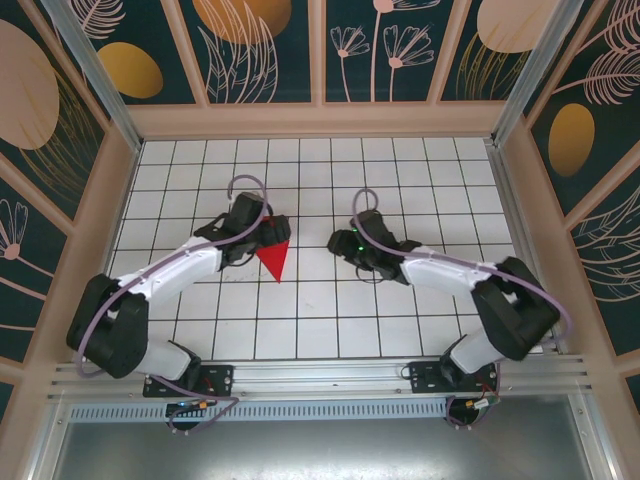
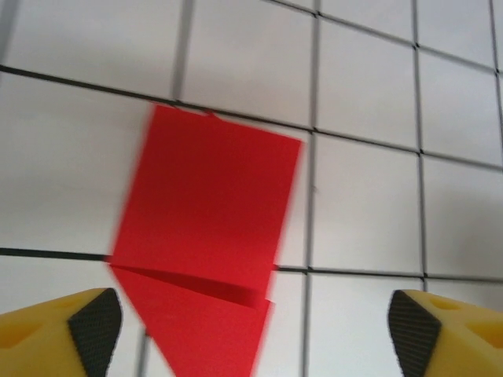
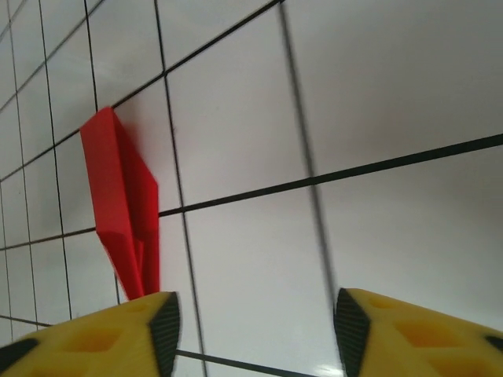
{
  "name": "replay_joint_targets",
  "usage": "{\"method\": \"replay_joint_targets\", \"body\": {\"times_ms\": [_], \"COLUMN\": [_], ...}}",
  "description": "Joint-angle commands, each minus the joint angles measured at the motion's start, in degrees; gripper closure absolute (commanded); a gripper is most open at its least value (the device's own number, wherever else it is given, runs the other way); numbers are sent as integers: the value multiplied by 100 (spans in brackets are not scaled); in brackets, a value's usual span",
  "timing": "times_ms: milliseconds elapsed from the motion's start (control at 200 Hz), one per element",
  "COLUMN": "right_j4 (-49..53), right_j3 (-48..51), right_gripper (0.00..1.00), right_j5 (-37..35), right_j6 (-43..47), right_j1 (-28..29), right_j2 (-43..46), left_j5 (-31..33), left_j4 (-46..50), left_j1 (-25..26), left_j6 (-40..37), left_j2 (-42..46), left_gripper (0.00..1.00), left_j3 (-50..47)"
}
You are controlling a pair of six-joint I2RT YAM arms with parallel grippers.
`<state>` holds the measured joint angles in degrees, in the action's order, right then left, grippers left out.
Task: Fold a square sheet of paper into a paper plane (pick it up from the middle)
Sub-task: Turn over the paper at the center of the table.
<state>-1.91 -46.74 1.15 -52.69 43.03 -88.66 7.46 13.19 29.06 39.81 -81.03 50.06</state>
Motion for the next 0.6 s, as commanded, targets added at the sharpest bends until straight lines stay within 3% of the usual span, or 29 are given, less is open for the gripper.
{"method": "replay_joint_targets", "body": {"times_ms": [0,265,595], "right_j4": [-396,-194,674], "right_j3": [-792,-2471,-3434], "right_gripper": [53,71,73], "right_j5": [-118,325,578], "right_j6": [-102,21,193], "right_j1": [525,1134,1180], "right_j2": [-663,-2351,-3349], "left_j5": [471,808,783], "left_j4": [-31,-75,-1], "left_j1": [-196,-762,-1007], "left_j6": [150,591,722], "left_j2": [365,1158,1556], "left_gripper": [4,2,1], "left_j3": [-246,-939,-1148]}}
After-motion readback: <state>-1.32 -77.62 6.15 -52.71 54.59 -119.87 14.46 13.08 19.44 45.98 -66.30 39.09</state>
